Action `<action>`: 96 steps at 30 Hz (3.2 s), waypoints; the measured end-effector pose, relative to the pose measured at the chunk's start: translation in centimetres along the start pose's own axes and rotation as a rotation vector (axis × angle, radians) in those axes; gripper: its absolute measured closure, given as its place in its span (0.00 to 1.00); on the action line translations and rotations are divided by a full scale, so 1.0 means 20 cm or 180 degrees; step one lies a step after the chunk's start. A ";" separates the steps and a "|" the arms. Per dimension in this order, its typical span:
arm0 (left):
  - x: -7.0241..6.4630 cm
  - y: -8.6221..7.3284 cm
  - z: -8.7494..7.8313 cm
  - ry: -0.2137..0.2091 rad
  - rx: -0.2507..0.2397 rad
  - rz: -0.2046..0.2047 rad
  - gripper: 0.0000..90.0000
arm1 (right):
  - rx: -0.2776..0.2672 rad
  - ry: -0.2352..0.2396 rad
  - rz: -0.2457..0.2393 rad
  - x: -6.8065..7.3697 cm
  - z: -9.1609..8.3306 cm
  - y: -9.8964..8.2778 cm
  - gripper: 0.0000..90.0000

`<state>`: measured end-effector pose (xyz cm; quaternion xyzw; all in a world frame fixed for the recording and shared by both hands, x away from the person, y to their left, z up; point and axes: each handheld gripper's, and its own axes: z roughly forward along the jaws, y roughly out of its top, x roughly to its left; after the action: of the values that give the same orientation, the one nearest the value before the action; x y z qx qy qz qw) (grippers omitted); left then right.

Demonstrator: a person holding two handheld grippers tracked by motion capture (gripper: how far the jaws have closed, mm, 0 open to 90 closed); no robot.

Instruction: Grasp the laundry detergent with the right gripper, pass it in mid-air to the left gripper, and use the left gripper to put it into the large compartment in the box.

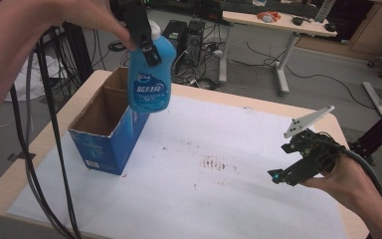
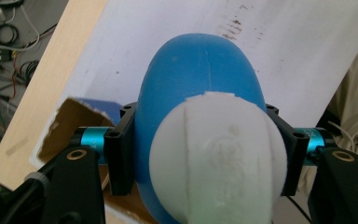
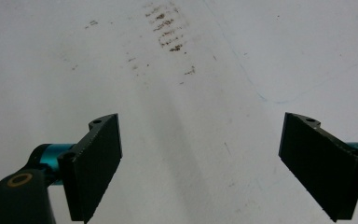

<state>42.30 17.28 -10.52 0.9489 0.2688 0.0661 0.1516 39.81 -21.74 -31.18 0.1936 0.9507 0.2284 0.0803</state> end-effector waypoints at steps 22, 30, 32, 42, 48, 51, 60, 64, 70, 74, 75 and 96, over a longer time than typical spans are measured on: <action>0.18 -0.31 -0.14 0.0249 0.0168 -0.0726 0.43 | 0.0050 -0.0072 0.0204 -0.04 0.02 -0.11 0.14; 0.18 -0.36 -0.12 0.0264 0.0182 -0.0793 0.43 | 0.0060 -0.0079 0.0203 -0.04 0.04 -0.12 0.14; 0.18 -0.36 -0.11 0.0252 0.0170 -0.0816 0.43 | 0.0054 -0.0089 0.0234 -0.04 0.04 -0.12 0.14; 0.20 -0.42 -0.03 0.0168 0.0156 -0.0893 0.43 | 0.0041 -0.0106 0.0242 -0.04 0.04 -0.13 0.14; 0.20 -0.45 0.09 0.0129 0.0209 -0.0896 0.43 | 0.0040 -0.0127 0.0227 -0.03 0.03 -0.12 0.14; 0.20 -0.48 0.15 0.0091 0.0221 -0.0882 0.43 | 0.0051 -0.0125 0.0222 -0.02 0.04 -0.12 0.14; 0.19 -0.53 0.36 0.0006 0.0312 -0.0750 0.43 | 0.0094 -0.0132 0.0221 -0.01 0.05 -0.14 0.14; 0.19 -0.55 0.42 0.0003 0.0361 -0.0699 0.43 | 0.0088 -0.0128 0.0219 -0.01 0.06 -0.15 0.14; 0.19 -0.58 0.50 -0.0045 0.0387 -0.0619 0.43 | 0.0122 -0.0145 0.0224 -0.01 0.07 -0.16 0.14; 0.18 -0.60 0.53 -0.0047 0.0410 -0.0530 0.42 | 0.0133 -0.0139 0.0208 0.00 0.08 -0.16 0.14; 0.18 -0.60 0.54 -0.0054 0.0410 -0.0518 0.43 | 0.0139 -0.0139 0.0203 0.00 0.08 -0.16 0.14; 0.18 -0.68 0.71 -0.0089 0.0492 -0.0024 0.42 | 0.0197 -0.0166 0.0203 0.01 0.10 -0.17 0.14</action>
<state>41.58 26.56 -28.16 0.9576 0.2746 0.0313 0.0818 38.88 -23.69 -34.52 0.2322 0.9483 0.1961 0.0918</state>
